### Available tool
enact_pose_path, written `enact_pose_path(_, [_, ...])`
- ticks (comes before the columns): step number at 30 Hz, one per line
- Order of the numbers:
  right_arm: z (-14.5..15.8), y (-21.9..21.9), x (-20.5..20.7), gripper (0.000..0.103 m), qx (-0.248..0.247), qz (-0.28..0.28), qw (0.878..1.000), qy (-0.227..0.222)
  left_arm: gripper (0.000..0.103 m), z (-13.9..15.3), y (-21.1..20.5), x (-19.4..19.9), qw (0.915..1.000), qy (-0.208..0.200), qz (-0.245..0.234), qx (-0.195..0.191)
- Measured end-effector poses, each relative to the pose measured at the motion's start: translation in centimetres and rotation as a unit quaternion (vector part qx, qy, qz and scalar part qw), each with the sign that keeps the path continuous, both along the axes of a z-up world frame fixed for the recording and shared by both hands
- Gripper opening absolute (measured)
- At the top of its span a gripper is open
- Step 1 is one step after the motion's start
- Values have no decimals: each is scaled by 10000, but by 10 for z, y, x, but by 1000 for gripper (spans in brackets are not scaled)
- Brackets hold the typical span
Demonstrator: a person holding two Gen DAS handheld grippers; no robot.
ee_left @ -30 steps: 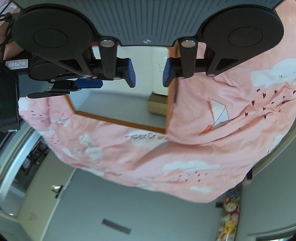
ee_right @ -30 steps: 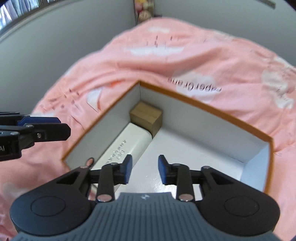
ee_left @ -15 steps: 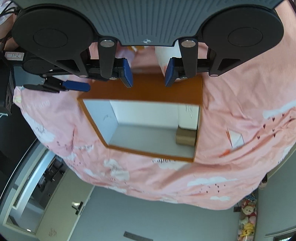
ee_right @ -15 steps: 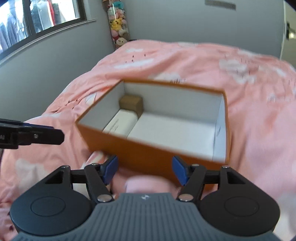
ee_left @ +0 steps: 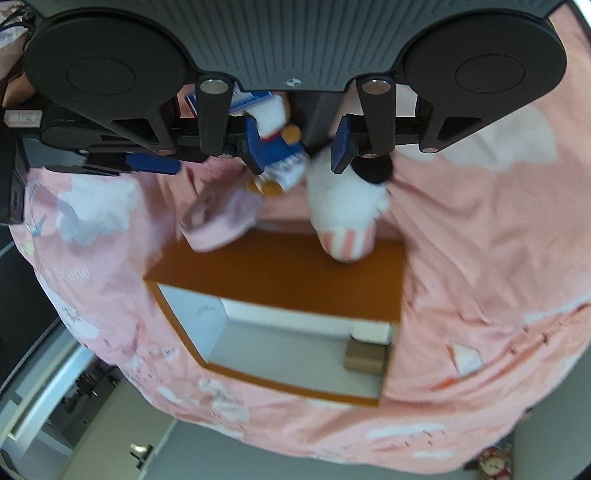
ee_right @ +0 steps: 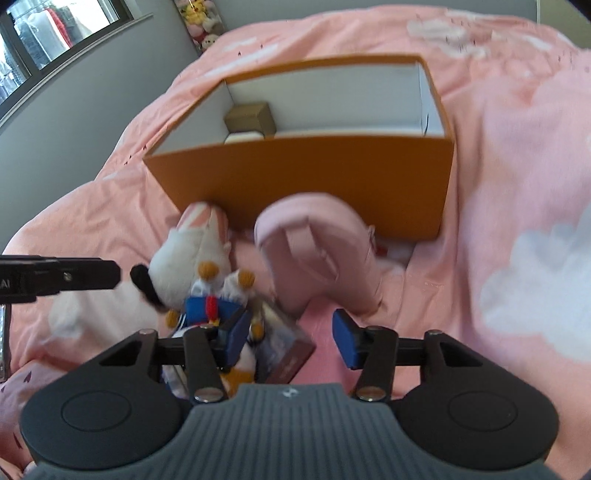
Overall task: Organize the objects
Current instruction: 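Move both tools back to the pile of plush toys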
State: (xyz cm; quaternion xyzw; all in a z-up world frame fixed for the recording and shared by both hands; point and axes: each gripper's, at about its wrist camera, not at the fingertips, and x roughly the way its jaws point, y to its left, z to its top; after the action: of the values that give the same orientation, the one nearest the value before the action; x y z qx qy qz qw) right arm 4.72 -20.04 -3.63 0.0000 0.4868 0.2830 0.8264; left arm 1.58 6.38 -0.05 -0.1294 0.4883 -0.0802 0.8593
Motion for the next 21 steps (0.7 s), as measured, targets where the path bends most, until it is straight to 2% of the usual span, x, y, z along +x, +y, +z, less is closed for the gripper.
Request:
enact_pose_path(6, [-12, -6, -5, 39, -82, -178, 9994, 274, 53, -19, -16, -2, 9983, 237, -199, -501])
enact_pose_path(8, [-15, -7, -6, 38, -160, -223, 9991, 327, 54, -25, -20, -2, 9972, 335, -166, -649])
enact_pose_path(13, [-24, -13, -5, 37, -247, -339, 9980, 462, 61, -37, -23, 3, 9958, 521, 6, -747])
enact_pose_path(21, [-32, -17, -3, 37, -282, -402, 9971, 585, 65, -55, -20, 12, 9922, 830, 302, -875])
